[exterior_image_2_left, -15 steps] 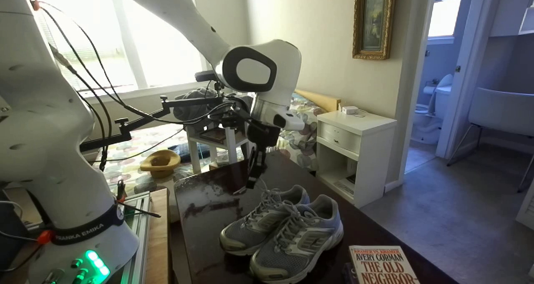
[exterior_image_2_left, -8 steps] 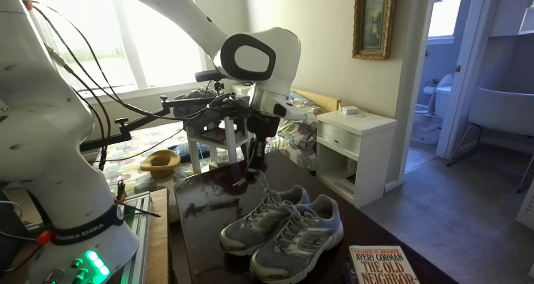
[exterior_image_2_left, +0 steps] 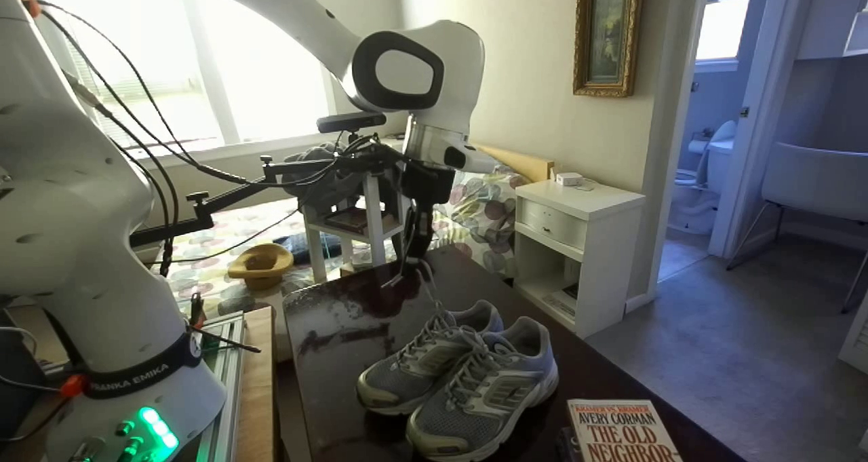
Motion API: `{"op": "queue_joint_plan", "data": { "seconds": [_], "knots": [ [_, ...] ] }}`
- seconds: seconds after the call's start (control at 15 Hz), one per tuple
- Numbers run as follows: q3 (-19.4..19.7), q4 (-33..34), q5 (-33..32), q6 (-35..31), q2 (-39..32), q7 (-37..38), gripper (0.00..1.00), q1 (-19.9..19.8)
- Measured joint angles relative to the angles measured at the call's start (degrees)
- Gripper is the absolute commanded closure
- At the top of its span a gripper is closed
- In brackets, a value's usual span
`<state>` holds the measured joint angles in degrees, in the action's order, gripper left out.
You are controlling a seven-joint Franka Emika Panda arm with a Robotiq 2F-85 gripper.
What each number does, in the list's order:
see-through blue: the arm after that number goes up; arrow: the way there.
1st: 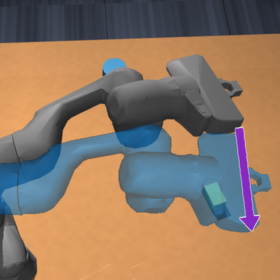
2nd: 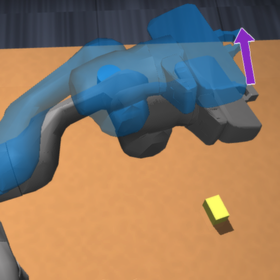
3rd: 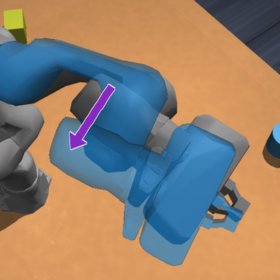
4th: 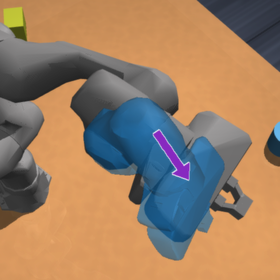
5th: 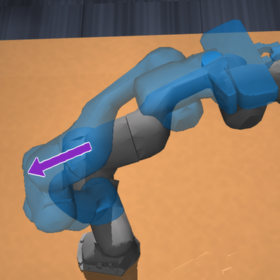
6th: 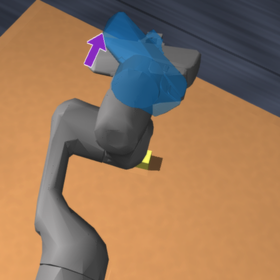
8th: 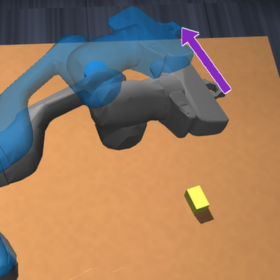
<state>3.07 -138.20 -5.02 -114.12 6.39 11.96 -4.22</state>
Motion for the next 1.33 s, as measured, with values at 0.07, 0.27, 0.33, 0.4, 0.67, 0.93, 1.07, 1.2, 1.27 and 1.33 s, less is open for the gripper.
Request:
{"op": "queue_joint_plan", "data": {
  "seconds": [0.07, 0.27, 0.33, 0.4, 0.67, 0.93, 1.07, 1.2, 1.27, 1.33],
  "knots": [
    [-0.04, 0.10, 0.00, 0.09, 0.31, -0.16, 0.99, 0.00],
    [-0.11, 0.55, 0.00, 0.33, 1.02, -0.71, 0.99, 0.01],
    [-0.12, 0.57, 0.00, 0.35, 1.28, -0.84, 0.99, 0.02],
    [-0.12, 0.58, 0.00, 0.38, 1.56, -0.96, 0.99, 0.02],
    [-0.16, 0.77, 0.00, 0.74, 2.80, -1.16, 0.99, 0.03],
    [-0.16, 1.77, 0.00, 1.95, 4.94, -1.16, 0.99, 0.03],
    [-0.16, 2.17, 0.00, 2.47, 5.97, -1.16, 0.99, 0.03],
    [-0.16, 2.29, 0.00, 2.56, 6.75, -1.16, 0.99, 0.03],
    [-0.16, 2.33, 0.00, 2.57, 7.05, -1.16, 0.99, 0.03],
    [-0.15, 2.37, 0.00, 2.57, 7.33, -1.16, 0.99, 0.03]
  ]
}}
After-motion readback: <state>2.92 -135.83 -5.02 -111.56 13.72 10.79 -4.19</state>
